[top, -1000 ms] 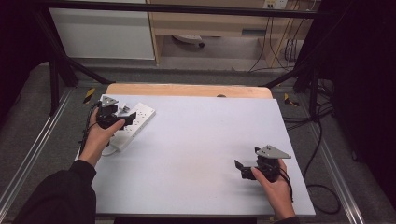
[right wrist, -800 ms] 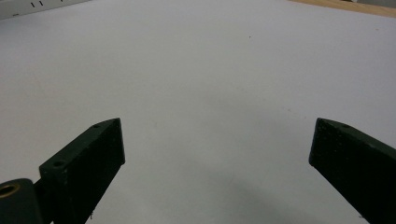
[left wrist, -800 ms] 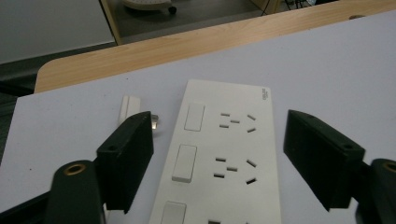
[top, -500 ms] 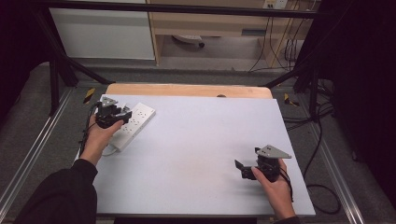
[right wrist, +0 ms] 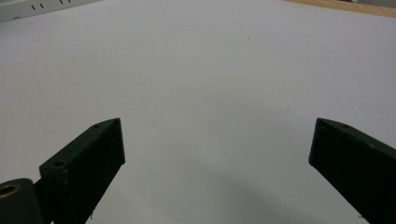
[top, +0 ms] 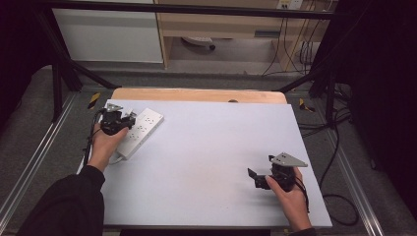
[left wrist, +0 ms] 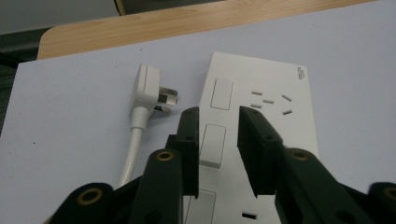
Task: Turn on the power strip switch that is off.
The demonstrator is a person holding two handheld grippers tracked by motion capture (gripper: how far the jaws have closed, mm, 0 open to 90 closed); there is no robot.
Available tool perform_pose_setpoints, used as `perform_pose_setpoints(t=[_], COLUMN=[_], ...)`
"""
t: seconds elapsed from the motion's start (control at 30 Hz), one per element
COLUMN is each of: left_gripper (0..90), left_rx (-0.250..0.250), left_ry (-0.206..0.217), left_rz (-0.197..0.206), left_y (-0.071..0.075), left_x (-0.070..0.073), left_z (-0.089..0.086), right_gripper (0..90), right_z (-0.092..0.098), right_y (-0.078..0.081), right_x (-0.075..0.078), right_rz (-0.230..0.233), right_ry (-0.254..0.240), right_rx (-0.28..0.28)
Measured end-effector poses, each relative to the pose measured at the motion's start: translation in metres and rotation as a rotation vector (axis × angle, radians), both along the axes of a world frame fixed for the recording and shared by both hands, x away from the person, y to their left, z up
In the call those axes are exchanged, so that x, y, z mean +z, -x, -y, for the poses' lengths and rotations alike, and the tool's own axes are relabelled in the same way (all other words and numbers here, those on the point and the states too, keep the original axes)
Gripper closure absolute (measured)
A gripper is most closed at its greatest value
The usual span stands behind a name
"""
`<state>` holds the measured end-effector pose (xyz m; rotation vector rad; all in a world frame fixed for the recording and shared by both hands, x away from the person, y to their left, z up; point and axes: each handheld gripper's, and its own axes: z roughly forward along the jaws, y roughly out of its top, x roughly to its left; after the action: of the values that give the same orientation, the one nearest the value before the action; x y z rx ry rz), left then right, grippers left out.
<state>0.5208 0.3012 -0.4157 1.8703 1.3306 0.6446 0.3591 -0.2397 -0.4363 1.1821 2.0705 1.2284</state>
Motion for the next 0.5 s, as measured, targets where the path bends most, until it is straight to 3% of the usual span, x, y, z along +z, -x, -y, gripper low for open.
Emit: perform_pose_setpoints(t=[0.3, 0.5], left_gripper=[88.8, 90.0], left_rx=[0.007, -0.004], left_ry=[0.014, 0.005], left_rz=[-0.014, -0.024], left_y=[-0.0026, -0.0046], left_x=[-0.0034, -0.0035], left_z=[-0.0058, -0.0044], right_gripper=[4.0, 4.1], right_z=[0.0001, 0.0006], right_y=[0.0001, 0.0], right_x=[0.0, -0.0001], right_rz=[-0.004, -0.003], right_ry=[-0.007, -0.004], right_rx=[-0.004, -0.002])
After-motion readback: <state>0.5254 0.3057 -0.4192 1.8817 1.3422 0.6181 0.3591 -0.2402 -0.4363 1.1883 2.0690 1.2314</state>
